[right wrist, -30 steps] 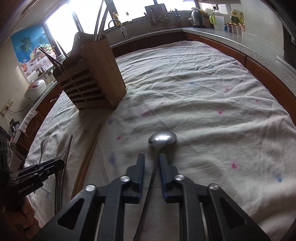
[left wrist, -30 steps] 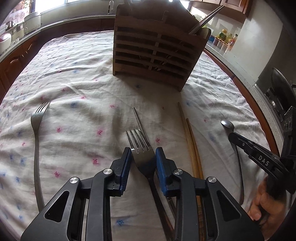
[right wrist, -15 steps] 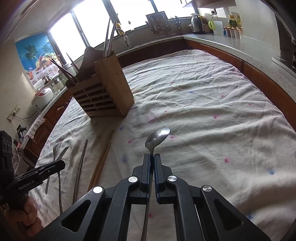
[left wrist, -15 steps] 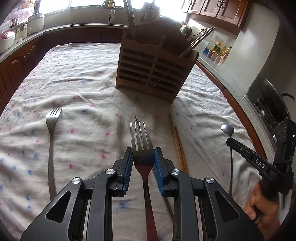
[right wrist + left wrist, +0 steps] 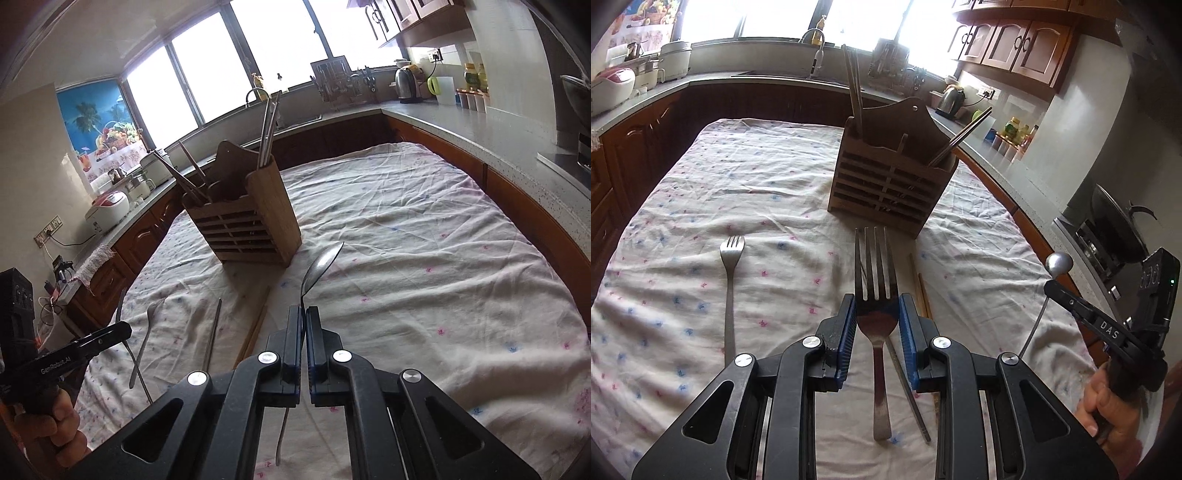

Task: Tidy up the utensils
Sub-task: 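Lift the fork and spoon upright and lower them into the wooden holder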

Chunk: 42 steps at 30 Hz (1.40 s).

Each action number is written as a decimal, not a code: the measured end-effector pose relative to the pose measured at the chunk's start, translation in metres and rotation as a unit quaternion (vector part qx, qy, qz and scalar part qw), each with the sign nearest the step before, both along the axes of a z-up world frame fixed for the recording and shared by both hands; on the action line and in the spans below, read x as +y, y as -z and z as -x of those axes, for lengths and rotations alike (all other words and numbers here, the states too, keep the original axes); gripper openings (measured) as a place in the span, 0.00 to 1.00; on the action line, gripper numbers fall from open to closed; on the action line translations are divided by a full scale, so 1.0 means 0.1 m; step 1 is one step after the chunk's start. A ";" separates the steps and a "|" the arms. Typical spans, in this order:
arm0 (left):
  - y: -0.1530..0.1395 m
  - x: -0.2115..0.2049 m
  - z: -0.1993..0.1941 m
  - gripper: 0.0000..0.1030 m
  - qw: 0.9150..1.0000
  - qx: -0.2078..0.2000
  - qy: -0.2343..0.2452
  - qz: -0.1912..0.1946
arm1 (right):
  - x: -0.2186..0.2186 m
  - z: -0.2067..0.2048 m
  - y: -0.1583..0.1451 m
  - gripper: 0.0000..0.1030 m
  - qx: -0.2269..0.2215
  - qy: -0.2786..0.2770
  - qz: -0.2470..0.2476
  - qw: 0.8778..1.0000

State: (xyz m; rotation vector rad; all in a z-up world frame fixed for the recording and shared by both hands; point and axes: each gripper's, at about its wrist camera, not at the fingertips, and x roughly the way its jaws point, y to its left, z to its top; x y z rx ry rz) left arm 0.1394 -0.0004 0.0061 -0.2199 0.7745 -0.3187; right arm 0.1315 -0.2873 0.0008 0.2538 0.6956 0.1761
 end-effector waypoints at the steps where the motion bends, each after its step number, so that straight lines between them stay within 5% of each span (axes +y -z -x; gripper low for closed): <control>1: -0.02 0.01 0.02 0.21 1.000 -0.003 -0.001 0.001 | 0.01 0.02 -0.03 0.02 -0.003 -0.001 0.001 1.000; 17: -0.38 0.21 0.24 0.21 0.998 -0.050 -0.017 0.016 | 0.15 0.21 -0.38 0.02 -0.051 -0.014 0.001 0.999; 42: -0.70 0.28 -0.02 0.21 0.995 -0.092 -0.029 0.013 | 0.19 0.01 -0.62 0.02 -0.095 -0.021 -0.011 0.995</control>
